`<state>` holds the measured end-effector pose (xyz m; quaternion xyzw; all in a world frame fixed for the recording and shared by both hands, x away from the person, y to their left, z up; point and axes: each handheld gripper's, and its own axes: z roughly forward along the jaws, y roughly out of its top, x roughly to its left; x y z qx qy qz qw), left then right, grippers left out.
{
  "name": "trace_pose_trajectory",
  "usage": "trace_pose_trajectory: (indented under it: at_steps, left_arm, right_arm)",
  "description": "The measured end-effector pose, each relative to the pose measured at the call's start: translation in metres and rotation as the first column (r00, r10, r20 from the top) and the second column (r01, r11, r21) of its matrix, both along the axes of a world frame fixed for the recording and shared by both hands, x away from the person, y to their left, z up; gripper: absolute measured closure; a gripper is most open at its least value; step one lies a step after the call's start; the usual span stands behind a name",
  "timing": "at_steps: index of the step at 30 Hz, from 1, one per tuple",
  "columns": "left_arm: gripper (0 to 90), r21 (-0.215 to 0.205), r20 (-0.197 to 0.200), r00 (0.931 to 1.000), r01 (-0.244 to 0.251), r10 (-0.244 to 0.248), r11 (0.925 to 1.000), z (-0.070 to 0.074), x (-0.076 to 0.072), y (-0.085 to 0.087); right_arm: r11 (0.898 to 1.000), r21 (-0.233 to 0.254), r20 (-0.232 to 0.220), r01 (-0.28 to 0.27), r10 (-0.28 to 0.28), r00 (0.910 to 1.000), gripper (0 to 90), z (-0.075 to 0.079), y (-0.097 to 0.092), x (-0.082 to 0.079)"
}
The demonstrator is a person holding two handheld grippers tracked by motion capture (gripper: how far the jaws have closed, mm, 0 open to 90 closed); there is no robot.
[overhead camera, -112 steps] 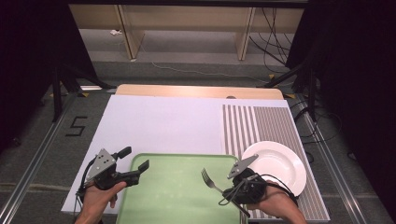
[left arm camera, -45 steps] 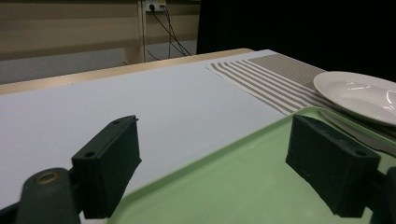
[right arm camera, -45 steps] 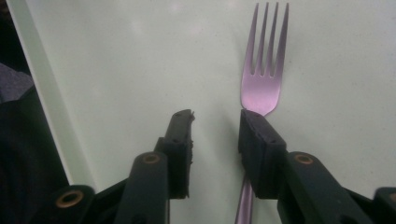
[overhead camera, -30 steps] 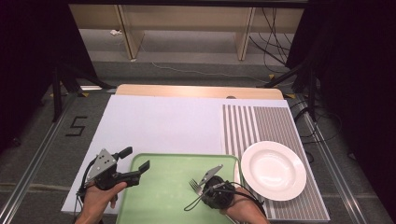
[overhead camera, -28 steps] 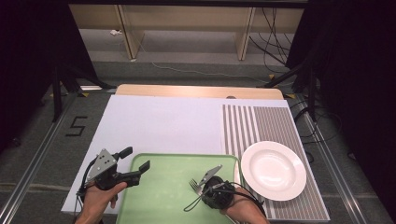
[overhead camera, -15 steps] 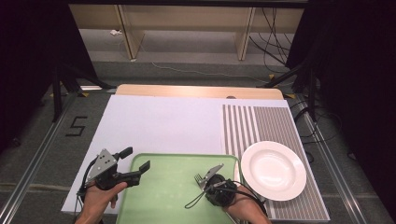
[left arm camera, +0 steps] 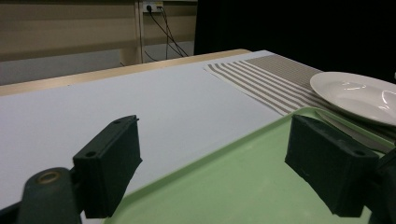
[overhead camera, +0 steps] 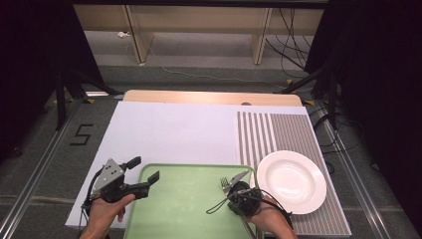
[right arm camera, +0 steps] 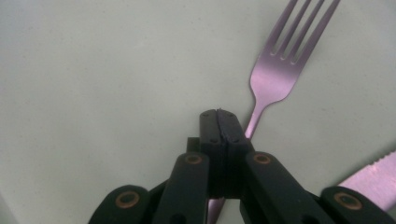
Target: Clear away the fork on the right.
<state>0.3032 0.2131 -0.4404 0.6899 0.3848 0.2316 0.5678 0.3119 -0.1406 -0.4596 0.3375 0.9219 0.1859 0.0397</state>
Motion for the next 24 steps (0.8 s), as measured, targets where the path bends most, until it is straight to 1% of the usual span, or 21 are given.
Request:
trace_pose_trajectory:
  at_steps: [3,8,10,11,13,14,18,19,21,24]
  left_arm:
    - [17.0,-0.005,0.004,1.0000,0.004,-0.004,1.0000,-0.001,0.001,0.000]
    - [17.0,0.001,0.001,1.0000,-0.001,0.001,1.0000,0.000,0.000,0.000]
    - [17.0,0.001,0.000,1.0000,-0.002,0.002,1.0000,0.000,0.000,0.000]
    - [17.0,0.001,0.000,1.0000,-0.001,0.001,1.0000,0.000,0.000,0.000]
    - [17.0,0.000,0.001,1.0000,0.000,0.000,1.0000,0.000,0.000,0.000]
    - [17.0,0.001,0.000,1.0000,0.000,0.000,1.0000,0.000,0.000,0.000]
    - [17.0,0.000,0.001,1.0000,0.000,0.000,1.0000,0.000,0.000,0.000]
    - [17.0,0.000,0.002,1.0000,0.000,0.000,1.0000,0.000,0.000,0.000]
    - [17.0,0.001,0.001,1.0000,0.000,0.000,1.0000,0.000,0.000,0.000]
    - [17.0,0.000,0.001,1.0000,0.001,-0.001,1.0000,0.000,0.000,0.000]
  right_arm:
    - [1.000,-0.007,-0.003,0.015,-0.015,0.9999,90.0,0.000,-0.004,0.000]
    - [1.000,-0.006,-0.007,0.024,-0.024,0.9997,90.0,0.001,-0.011,0.000]
    - [0.999,-0.009,-0.007,0.038,-0.038,0.9992,90.0,0.001,-0.013,0.001]
    - [0.999,-0.012,-0.004,0.038,-0.038,0.9993,90.0,0.001,-0.014,0.001]
    - [0.999,-0.013,-0.011,0.041,-0.042,0.9991,90.0,0.001,-0.016,0.001]
    - [0.999,-0.014,-0.004,0.045,-0.045,0.9990,90.0,0.001,-0.017,0.001]
    - [0.998,-0.017,-0.013,0.052,-0.052,0.9985,90.0,0.002,-0.020,0.002]
    - [0.998,-0.019,-0.007,0.055,-0.055,0.9984,90.0,0.002,-0.021,0.002]
    - [0.998,-0.017,-0.012,0.061,-0.062,0.9980,90.0,0.002,-0.022,0.002]
    - [0.998,-0.019,-0.009,0.062,-0.062,0.9980,90.0,0.002,-0.026,0.003]
